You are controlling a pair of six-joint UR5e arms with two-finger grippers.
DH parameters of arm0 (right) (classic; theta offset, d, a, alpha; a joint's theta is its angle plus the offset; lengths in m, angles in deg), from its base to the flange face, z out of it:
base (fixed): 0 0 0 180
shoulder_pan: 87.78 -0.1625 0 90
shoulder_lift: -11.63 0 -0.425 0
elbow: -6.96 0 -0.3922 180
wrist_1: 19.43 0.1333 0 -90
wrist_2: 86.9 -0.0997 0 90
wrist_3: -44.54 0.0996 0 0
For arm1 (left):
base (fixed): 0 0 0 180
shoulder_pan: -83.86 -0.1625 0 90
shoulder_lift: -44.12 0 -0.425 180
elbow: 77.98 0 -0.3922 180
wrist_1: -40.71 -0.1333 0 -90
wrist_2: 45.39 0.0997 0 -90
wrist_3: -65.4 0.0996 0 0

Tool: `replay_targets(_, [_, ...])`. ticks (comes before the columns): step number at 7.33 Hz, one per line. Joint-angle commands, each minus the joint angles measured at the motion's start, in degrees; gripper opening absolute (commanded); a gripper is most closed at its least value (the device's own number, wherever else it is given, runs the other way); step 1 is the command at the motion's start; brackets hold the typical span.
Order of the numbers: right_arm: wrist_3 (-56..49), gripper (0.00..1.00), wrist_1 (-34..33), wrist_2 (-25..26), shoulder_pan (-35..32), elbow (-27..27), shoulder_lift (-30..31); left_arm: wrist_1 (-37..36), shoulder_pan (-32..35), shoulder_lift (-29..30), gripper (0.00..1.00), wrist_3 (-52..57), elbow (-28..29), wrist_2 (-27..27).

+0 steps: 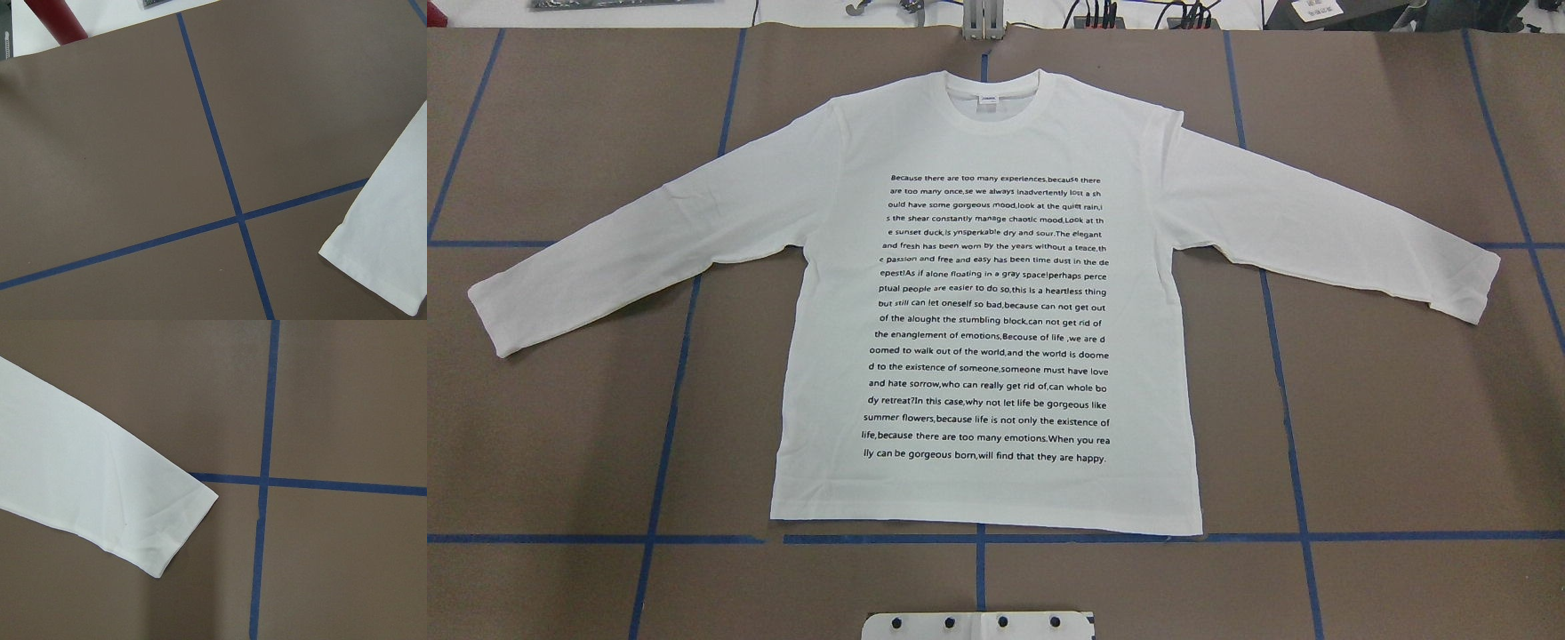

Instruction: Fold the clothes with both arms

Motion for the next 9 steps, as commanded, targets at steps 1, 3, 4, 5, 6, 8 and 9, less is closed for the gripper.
replay_targets(1, [0.06, 1.00, -0.04, 1.74, -0.04, 0.17, -0.04, -0.55, 0.21, -1.06, 1.00, 0.90, -3.90, 1.15])
replay_targets(3, [0.41, 1.00, -0.04, 1.39, 0.05, 0.34, 0.13, -0.37, 0.29, -2.47, 1.00, 1.09, -4.89, 0.81])
replay_targets(4, [0.32, 1.00, 0.04, 1.30, 0.05, 0.17, 0.22, -0.11, 0.21, -3.00, 1.00, 0.56, -4.56, 0.80])
replay_targets(5, [0.50, 1.00, 2.13, 1.13, 0.31, 0.69, 0.48, -0.02, 0.12, -3.00, 1.00, 0.56, -4.73, 0.80])
replay_targets(6, [0.76, 1.00, 6.07, 0.43, 2.66, 1.39, 0.92, 0.06, 0.21, -3.09, 1.00, 0.56, -4.91, 0.80])
replay_targets(8, [6.35, 1.00, 10.39, -1.16, 7.41, 2.37, 1.63, 0.24, 0.12, -3.09, 1.00, 0.64, -4.82, 0.71])
replay_targets(9, [13.00, 1.00, 14.42, -0.64, 11.17, 3.06, 1.72, 0.24, 0.12, -3.09, 1.00, 0.56, -4.82, 0.71])
